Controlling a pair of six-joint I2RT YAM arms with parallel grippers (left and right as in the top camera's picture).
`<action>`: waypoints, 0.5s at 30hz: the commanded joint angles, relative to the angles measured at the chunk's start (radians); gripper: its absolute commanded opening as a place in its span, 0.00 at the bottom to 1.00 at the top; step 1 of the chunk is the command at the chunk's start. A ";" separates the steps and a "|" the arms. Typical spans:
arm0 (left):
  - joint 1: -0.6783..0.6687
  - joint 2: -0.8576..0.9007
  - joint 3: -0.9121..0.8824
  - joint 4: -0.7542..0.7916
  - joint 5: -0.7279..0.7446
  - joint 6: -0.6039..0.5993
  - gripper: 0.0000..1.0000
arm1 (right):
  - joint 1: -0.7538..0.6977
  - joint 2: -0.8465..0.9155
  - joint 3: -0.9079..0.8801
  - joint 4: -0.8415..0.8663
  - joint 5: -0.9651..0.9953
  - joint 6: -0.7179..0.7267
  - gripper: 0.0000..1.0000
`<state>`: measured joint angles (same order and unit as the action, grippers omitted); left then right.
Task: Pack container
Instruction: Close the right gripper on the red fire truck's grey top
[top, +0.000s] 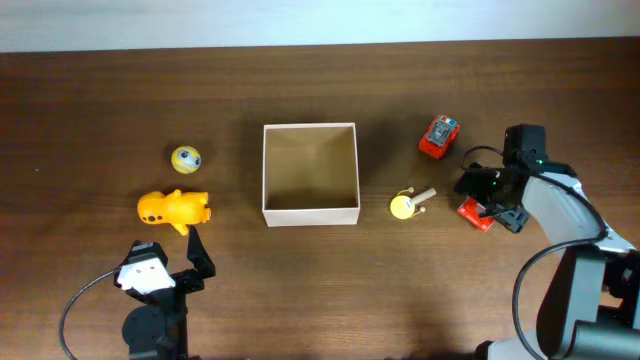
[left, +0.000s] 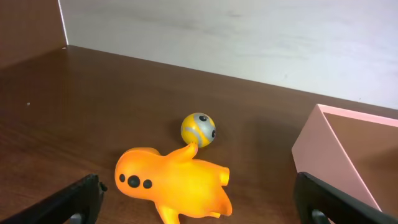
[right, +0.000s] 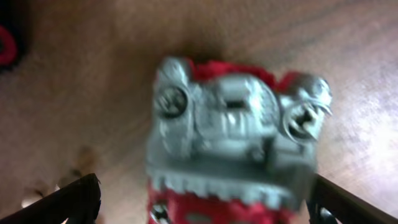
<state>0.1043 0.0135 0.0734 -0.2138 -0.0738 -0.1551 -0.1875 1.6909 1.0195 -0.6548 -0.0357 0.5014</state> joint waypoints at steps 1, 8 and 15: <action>0.001 -0.008 -0.009 0.003 0.015 -0.001 0.99 | -0.003 0.026 -0.007 0.033 -0.009 0.009 0.99; 0.001 -0.008 -0.009 0.003 0.015 -0.001 0.99 | -0.003 0.073 -0.008 0.042 0.010 0.102 0.99; 0.001 -0.008 -0.009 0.003 0.015 -0.001 0.99 | -0.004 0.086 -0.008 0.042 0.010 0.102 0.85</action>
<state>0.1040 0.0135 0.0734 -0.2138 -0.0738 -0.1551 -0.1875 1.7676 1.0187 -0.6159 -0.0353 0.5888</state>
